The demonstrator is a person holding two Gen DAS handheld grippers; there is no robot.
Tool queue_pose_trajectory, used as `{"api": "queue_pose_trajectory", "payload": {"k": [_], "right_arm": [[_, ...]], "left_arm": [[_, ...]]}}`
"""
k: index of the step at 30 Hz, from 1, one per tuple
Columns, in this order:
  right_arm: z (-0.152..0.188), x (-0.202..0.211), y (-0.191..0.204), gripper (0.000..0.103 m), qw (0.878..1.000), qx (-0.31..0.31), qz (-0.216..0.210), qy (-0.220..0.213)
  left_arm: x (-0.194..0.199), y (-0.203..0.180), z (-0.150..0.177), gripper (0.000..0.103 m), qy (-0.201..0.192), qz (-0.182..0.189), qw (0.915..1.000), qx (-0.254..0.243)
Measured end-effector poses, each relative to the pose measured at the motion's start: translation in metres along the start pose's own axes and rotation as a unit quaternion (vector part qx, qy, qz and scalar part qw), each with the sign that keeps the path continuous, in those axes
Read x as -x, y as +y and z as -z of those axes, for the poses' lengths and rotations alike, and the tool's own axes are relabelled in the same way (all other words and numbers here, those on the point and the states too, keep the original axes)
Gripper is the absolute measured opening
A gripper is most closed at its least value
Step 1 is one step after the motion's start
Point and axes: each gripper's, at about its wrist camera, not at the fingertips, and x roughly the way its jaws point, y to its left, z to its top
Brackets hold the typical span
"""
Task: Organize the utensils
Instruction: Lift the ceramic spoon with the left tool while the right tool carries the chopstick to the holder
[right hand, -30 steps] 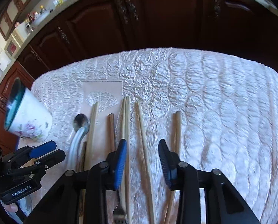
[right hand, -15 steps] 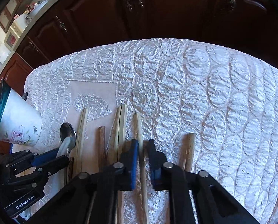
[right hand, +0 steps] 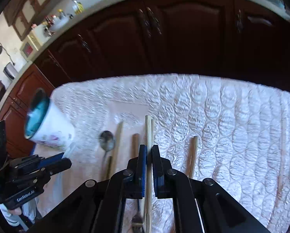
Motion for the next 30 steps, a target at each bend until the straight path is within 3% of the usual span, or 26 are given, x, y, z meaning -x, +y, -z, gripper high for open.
{"api": "queue_pose_trajectory", "payload": {"k": [10, 21, 25, 30], "right_arm": [[0.002, 0.05, 0.037, 0.005, 0.999, 0.026, -0.009, -0.043], [-0.017, 0.091, 0.09, 0.005, 0.992, 0.07, -0.045, -0.094], [-0.035, 0.109, 0.116, 0.005, 0.987, 0.088, -0.064, -0.12], [-0.058, 0.125, 0.147, 0.005, 0.979, 0.098, -0.096, -0.153]], "left_arm": [[0.032, -0.006, 0.01, 0.012, -0.02, 0.014, 0.9996, -0.011], [0.107, 0.015, -0.017, 0.012, -0.097, 0.011, 0.9952, -0.004], [0.14, 0.039, -0.039, 0.012, -0.155, -0.019, 0.9878, 0.006], [0.154, 0.076, -0.065, 0.012, -0.22, -0.085, 0.9713, 0.029]]}}
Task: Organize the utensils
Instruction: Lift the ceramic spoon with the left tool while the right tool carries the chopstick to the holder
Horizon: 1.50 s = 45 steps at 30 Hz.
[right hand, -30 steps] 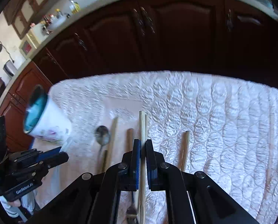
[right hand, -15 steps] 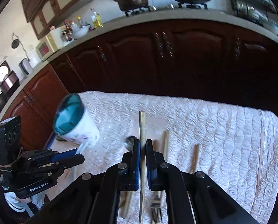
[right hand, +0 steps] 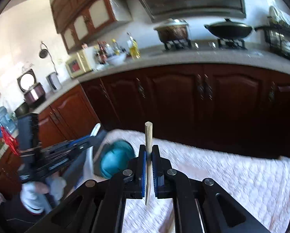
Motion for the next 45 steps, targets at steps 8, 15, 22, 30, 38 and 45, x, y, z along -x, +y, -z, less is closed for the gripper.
{"api": "queue_pose_trajectory", "payload": {"k": [8, 15, 22, 30, 38, 45], "right_arm": [[-0.039, -0.032, 0.043, 0.005, 0.999, 0.021, -0.029, -0.023], [-0.049, -0.077, 0.057, 0.005, 0.999, 0.036, -0.025, -0.015], [-0.047, -0.106, 0.058, 0.005, 0.999, 0.048, -0.011, -0.004], [-0.038, -0.128, 0.052, 0.005, 0.999, 0.045, -0.012, 0.019], [-0.031, -0.135, 0.049, 0.005, 0.998, 0.045, -0.015, 0.031], [-0.029, -0.135, 0.047, 0.005, 0.998, 0.046, -0.013, 0.034]], "left_arm": [[-0.042, 0.039, 0.005, 0.012, -0.034, -0.038, 0.9986, 0.017], [-0.061, 0.049, 0.024, 0.012, -0.032, -0.009, 0.9994, 0.009], [-0.076, 0.052, 0.03, 0.012, -0.024, 0.024, 0.9992, -0.02], [-0.073, 0.06, 0.04, 0.012, -0.015, 0.055, 0.9978, -0.034], [-0.06, 0.065, 0.03, 0.012, -0.034, 0.068, 0.9961, -0.044], [-0.045, 0.057, 0.037, 0.012, -0.025, 0.069, 0.9973, -0.011]]}}
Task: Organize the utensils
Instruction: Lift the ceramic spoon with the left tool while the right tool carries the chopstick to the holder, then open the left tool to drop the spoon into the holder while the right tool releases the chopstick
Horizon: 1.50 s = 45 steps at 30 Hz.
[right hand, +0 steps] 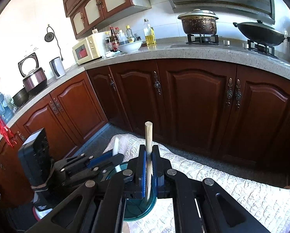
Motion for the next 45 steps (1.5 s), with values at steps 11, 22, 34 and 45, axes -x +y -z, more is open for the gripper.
{"api": "queue_pose_trajectory", "payload": {"k": [11, 22, 34, 45], "right_arm": [[0.005, -0.004, -0.003, 0.005, 1.0, -0.009, -0.007, 0.003], [0.009, -0.016, -0.003, 0.005, 1.0, -0.012, -0.022, 0.018], [0.023, -0.052, -0.009, 0.005, 0.997, -0.03, -0.027, 0.061], [0.032, -0.039, -0.026, 0.034, 0.994, -0.078, -0.032, 0.072]], "left_arm": [[0.023, -0.016, -0.001, 0.012, 0.015, -0.028, 0.9983, 0.048], [0.021, -0.027, 0.019, 0.012, 0.044, -0.093, 0.9915, 0.08], [0.006, -0.032, 0.046, 0.012, 0.086, -0.122, 0.986, 0.075], [0.014, -0.03, 0.049, 0.032, 0.096, -0.124, 0.9835, 0.09]]}}
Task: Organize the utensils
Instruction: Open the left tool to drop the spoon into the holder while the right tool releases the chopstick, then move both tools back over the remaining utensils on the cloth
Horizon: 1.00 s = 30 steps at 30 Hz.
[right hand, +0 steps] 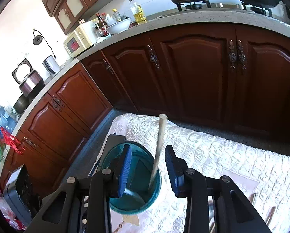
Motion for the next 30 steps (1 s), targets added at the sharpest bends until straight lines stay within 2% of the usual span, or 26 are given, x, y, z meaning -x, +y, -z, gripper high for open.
{"api": "queue_pose_trajectory", "payload": {"k": [5, 10, 22, 24, 26, 30], "right_arm": [[0.012, 0.02, -0.002, 0.034, 1.0, -0.001, 0.009, -0.005], [0.038, 0.047, 0.0, 0.034, 0.999, 0.012, 0.04, -0.024], [0.095, 0.096, -0.015, 0.035, 0.994, -0.007, 0.092, -0.053], [0.103, 0.102, -0.017, 0.036, 0.993, -0.011, 0.104, -0.057], [0.109, 0.108, -0.02, 0.042, 0.991, -0.012, 0.117, -0.062], [0.123, 0.117, -0.03, 0.042, 0.987, -0.022, 0.146, -0.067]], "left_arm": [[0.014, -0.006, 0.0, 0.035, -0.008, -0.001, 0.9999, -0.008], [0.024, -0.017, 0.003, 0.036, -0.009, 0.0, 0.9998, -0.018], [0.035, -0.059, 0.016, 0.038, -0.005, 0.012, 0.9983, -0.056], [0.034, -0.065, 0.019, 0.039, -0.003, 0.016, 0.9981, -0.06], [0.033, -0.071, 0.021, 0.04, 0.001, 0.02, 0.9978, -0.063], [0.027, -0.083, 0.027, 0.041, 0.014, 0.034, 0.9971, -0.067]]}}
